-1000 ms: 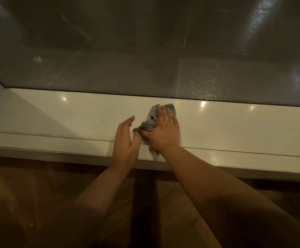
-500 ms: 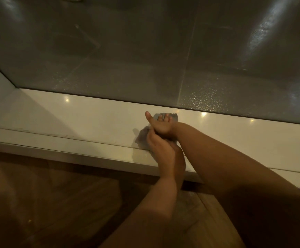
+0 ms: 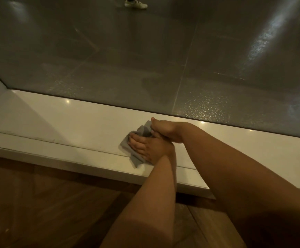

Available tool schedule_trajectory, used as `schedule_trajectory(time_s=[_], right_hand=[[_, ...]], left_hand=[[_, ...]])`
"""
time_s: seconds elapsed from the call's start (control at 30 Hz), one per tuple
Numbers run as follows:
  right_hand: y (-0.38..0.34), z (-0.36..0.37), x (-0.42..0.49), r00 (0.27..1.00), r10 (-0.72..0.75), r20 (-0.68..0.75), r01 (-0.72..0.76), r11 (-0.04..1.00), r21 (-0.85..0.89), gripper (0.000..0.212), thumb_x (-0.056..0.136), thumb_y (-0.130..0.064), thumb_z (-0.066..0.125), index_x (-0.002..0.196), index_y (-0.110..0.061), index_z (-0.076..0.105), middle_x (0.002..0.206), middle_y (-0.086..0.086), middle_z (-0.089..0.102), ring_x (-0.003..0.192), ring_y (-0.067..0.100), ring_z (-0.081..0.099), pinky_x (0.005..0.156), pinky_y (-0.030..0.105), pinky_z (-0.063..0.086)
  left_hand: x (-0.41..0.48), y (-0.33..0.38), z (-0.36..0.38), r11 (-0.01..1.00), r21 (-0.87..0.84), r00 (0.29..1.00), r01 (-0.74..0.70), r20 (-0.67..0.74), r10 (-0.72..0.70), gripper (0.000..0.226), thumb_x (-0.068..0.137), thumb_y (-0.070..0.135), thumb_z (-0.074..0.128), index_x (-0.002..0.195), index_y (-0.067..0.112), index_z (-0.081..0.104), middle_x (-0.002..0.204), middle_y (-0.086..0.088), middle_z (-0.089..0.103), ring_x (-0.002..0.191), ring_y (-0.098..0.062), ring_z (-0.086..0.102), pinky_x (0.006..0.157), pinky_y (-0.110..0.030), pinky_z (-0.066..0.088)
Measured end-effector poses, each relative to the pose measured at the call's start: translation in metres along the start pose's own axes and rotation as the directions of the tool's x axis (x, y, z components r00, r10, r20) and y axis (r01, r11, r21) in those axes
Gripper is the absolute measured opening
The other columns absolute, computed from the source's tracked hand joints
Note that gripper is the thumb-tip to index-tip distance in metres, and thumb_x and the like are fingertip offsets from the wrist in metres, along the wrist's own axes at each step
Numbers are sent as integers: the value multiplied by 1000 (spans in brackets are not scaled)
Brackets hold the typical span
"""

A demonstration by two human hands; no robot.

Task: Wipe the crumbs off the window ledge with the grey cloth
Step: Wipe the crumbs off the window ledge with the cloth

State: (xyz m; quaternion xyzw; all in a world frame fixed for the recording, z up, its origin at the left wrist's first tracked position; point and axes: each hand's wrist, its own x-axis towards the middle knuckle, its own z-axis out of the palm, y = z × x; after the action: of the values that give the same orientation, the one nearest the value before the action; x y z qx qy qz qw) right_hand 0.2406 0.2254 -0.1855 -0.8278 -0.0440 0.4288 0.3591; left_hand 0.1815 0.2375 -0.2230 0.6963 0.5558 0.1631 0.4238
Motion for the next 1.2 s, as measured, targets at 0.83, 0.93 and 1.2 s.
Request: schedule_trajectory(time_s=[0.83,0.93,1.2], right_hand=[[9,-5,-70,979,-198,-52,202,975,89,26,98,-17,27,77,-13,42,74,1,40,66,11,33,65,23,31],[27,2,-77,978,-196,-77,208,953,219,34,98,-19,26,70,-21,46,74,-4,45,70,7,40,81,25,32],[36,31,-58,964,-206,-168,252,911,328,40,81,-43,27,87,-17,57,93,4,60,88,17,55,96,42,44]], left_hand=[[77,-10,-32,533,426,673,-731,579,460,83,93,59,25,150,9,-7,160,-10,-9,148,-24,-11,119,-37,-7],[87,-14,-37,432,362,556,-826,651,517,83,93,58,31,151,10,-3,161,-7,-3,148,-21,-6,120,-34,-4],[96,-18,-49,423,-23,290,-906,695,658,53,92,27,54,142,18,37,147,-2,42,136,-17,38,116,-34,29]])
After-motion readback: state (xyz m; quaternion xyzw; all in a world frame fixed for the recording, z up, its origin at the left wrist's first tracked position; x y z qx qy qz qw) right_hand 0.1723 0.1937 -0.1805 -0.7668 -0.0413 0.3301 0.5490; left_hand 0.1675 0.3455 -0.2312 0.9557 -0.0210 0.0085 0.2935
